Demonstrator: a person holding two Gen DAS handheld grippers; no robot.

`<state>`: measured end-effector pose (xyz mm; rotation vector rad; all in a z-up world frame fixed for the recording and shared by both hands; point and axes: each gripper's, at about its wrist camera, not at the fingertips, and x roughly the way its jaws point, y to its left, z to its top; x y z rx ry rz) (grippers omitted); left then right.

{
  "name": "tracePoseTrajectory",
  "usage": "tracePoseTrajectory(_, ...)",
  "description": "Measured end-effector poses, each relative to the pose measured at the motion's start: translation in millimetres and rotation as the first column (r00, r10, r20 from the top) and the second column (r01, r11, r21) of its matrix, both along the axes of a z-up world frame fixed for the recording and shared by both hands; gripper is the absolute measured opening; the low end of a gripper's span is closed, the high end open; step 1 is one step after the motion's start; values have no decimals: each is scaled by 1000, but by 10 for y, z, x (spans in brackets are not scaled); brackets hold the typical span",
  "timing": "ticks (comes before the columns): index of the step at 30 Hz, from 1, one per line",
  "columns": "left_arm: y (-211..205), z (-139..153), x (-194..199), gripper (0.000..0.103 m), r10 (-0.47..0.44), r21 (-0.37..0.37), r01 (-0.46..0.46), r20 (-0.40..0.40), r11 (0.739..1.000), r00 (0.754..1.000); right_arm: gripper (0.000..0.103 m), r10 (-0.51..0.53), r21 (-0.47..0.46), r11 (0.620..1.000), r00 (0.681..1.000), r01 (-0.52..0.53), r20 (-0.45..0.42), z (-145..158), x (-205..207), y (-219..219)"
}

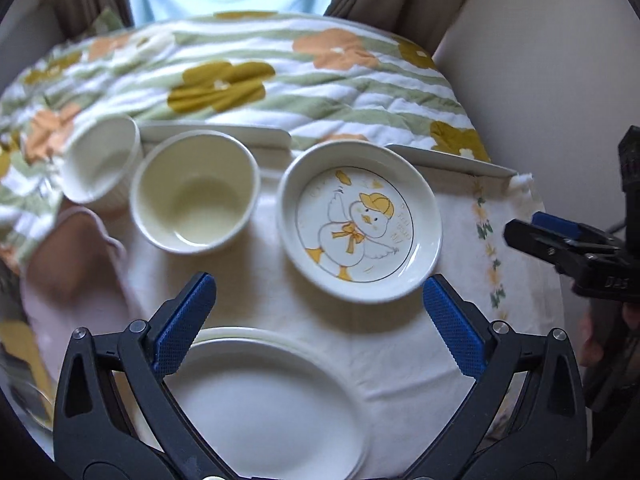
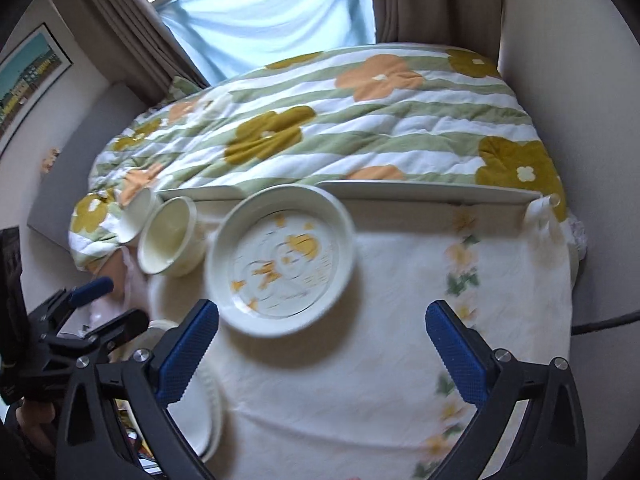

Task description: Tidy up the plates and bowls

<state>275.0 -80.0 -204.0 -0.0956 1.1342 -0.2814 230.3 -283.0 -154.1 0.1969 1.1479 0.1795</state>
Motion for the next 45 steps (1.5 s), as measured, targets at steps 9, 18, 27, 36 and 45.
tracePoseTrajectory(9, -99, -803, 364, 60, 180, -24, -188, -180, 982, 967, 81, 267, 60, 963, 959, -262, -92, -724, 704, -54)
tracePoseTrajectory(18, -89, -1000, 423, 19, 246, -6, -252, -194, 968, 950, 30, 390, 154, 914, 917, -375, -81, -997, 914, 42)
tracePoseTrajectory(27, -71, -982, 430, 18, 258, 4, -261, -176, 965, 950, 14, 401, 161, 909, 913, -385, -78, -1067, 980, 38)
tracePoseTrajectory(36, -112, -688, 345, 18, 215, 40, -212, -97, 977, 972, 14, 380, 113, 920, 925, -375, -20, -844, 784, 58)
tracePoseTrajectory(45, 119, -102, 25, 18, 103, 16, -103, 2, 995, 995, 14, 291, 80, 952, 954, -295, 67, -257, 340, 184)
